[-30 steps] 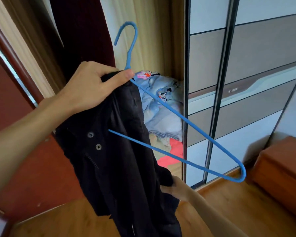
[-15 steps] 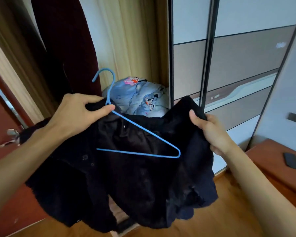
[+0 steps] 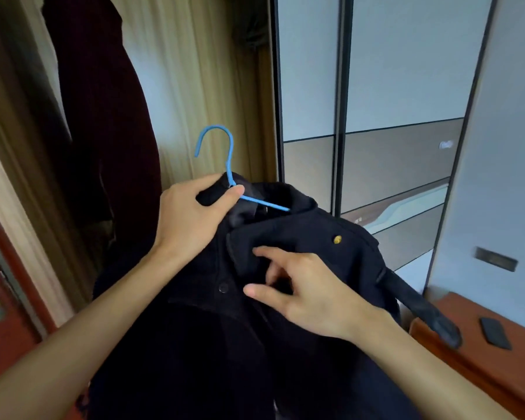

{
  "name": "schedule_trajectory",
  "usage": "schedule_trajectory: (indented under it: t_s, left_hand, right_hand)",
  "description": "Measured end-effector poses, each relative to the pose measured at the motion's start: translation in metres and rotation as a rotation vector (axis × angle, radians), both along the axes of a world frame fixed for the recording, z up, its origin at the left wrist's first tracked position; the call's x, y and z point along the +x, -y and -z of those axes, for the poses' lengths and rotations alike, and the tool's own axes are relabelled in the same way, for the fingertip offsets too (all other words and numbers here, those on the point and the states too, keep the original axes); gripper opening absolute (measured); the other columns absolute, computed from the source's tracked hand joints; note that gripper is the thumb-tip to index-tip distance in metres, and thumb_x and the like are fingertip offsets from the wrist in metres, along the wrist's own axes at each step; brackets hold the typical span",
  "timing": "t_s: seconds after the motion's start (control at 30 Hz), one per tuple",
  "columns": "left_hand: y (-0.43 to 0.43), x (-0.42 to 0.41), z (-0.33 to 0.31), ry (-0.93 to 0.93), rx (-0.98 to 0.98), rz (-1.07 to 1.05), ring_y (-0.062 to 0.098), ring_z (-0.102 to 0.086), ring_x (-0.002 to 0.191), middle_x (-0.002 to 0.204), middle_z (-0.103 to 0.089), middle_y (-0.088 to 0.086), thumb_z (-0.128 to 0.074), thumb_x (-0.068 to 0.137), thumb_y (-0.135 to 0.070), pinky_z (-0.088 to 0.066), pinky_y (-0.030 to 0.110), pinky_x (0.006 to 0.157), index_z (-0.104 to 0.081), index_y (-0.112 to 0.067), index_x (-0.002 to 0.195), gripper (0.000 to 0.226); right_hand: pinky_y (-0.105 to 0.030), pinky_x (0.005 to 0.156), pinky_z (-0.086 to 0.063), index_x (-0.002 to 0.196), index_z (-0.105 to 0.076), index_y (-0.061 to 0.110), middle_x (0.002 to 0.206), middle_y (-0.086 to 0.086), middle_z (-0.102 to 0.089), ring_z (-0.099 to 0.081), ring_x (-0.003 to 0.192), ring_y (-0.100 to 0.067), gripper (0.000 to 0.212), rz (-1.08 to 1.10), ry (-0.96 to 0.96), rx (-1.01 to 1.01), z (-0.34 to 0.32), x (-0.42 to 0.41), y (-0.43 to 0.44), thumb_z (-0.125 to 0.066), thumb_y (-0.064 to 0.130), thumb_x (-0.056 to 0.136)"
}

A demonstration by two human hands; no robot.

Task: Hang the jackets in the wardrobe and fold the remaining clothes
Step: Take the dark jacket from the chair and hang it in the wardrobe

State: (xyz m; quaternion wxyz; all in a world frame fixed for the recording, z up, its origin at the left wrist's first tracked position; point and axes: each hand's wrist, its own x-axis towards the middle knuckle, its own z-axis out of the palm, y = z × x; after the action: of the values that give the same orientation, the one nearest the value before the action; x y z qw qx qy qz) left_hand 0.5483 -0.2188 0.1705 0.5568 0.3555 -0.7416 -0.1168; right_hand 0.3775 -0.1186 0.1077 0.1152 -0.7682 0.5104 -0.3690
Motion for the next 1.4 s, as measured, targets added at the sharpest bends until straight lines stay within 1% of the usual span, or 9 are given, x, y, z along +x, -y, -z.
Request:
schedule_trajectory:
  t_s: [0.13,0.27,0.4,0.57,0.73,0.87,1.1,1.23,1.4]
  left_hand:
    - [-0.002,-0.013,-0.011,-0.044,0.023,0.052,0.005,-0.071,0.082,0.082,-0.076,-0.014,-0.074,0.087,-0.039,-0.058,0.032,0.079,-0.079,-0.030,0.096,0.013]
    - [-0.010,-0.035,-0.012,-0.044,0.030,0.117,0.008,-0.072,0.091,0.088,-0.077,-0.015,-0.076,0.086,-0.036,-0.057,0.038,0.088,-0.079,-0.029,0.099,0.015]
    - [-0.011,-0.045,-0.022,-0.046,0.000,0.149,-0.004,-0.070,0.094,0.092,-0.075,-0.024,-0.077,0.086,-0.033,-0.056,0.033,0.093,-0.079,-0.029,0.102,0.017]
    - [-0.001,-0.046,-0.024,-0.016,0.000,0.191,0.000,-0.070,0.097,0.096,-0.076,-0.019,-0.076,0.087,-0.031,-0.056,0.035,0.095,-0.077,-0.025,0.108,0.022]
    - [0.019,-0.054,-0.029,0.064,-0.051,0.171,0.000,-0.070,0.091,0.091,-0.075,-0.020,-0.075,0.088,-0.034,-0.056,0.033,0.089,-0.076,-0.027,0.107,0.020]
    - [0.043,-0.063,-0.042,0.066,-0.124,0.186,0.011,-0.071,0.080,0.083,-0.075,-0.012,-0.070,0.090,-0.037,-0.056,0.034,0.082,-0.073,-0.032,0.106,0.017]
    - [0.144,-0.038,-0.087,0.232,-0.281,0.002,0.020,-0.059,0.065,0.067,-0.064,0.000,-0.035,0.099,-0.061,-0.049,0.037,0.075,-0.052,-0.039,0.124,0.038]
    - [0.213,-0.017,-0.115,0.291,-0.388,-0.134,0.012,-0.055,0.096,0.096,-0.058,-0.012,-0.029,0.102,-0.055,-0.047,0.038,0.088,-0.060,-0.029,0.110,0.042]
    - [0.277,-0.008,-0.158,0.343,-0.290,-0.164,0.017,-0.048,0.117,0.117,-0.055,-0.002,-0.035,0.099,-0.059,-0.044,0.037,0.097,-0.059,-0.025,0.119,0.046]
  right_hand:
    - [-0.022,0.078,-0.053,0.117,-0.070,0.020,0.089,0.009,-0.065,-0.065,0.086,-0.012,0.034,0.109,0.174,-0.311,-0.011,-0.046,-0.002,-0.074,0.036,0.087]
    - [-0.021,0.103,-0.036,0.131,-0.058,0.026,0.125,0.006,-0.051,-0.048,0.119,-0.007,0.067,0.408,-0.031,-0.432,-0.018,-0.102,0.000,-0.071,0.062,0.076]
    - [-0.021,0.069,-0.046,0.088,-0.060,0.029,0.076,0.011,-0.064,-0.060,0.072,-0.006,0.061,0.307,-0.103,-0.098,-0.009,-0.147,0.001,-0.040,0.086,0.078]
    - [-0.027,0.056,-0.041,0.071,-0.051,0.018,0.056,0.003,-0.051,-0.048,0.055,-0.015,0.062,0.241,-0.035,-0.275,-0.003,-0.137,0.020,-0.036,0.075,0.088]
    - [-0.039,0.066,-0.050,0.089,-0.061,0.012,0.067,-0.002,-0.065,-0.062,0.063,-0.018,0.068,0.106,-0.018,-0.195,-0.026,-0.104,0.054,-0.034,0.074,0.089]
    - [-0.055,0.076,-0.054,0.099,-0.059,-0.004,0.094,-0.031,-0.065,-0.062,0.085,-0.048,0.083,-0.024,0.191,-0.032,-0.060,-0.085,0.083,-0.049,0.078,0.083]
    - [-0.034,0.073,-0.056,0.084,-0.078,0.004,0.088,-0.017,-0.077,-0.072,0.073,-0.028,0.070,0.041,0.586,0.251,-0.134,-0.078,0.122,-0.061,0.071,0.071]
    - [-0.030,0.053,-0.060,0.099,-0.074,0.001,0.090,-0.016,-0.077,-0.075,0.067,-0.025,0.081,-0.011,0.731,0.371,-0.190,-0.071,0.149,-0.045,0.075,0.083]
    - [-0.037,0.072,-0.056,0.111,-0.069,-0.006,0.099,-0.023,-0.075,-0.075,0.076,-0.032,0.089,-0.059,0.770,0.335,-0.248,-0.042,0.201,-0.040,0.076,0.086]
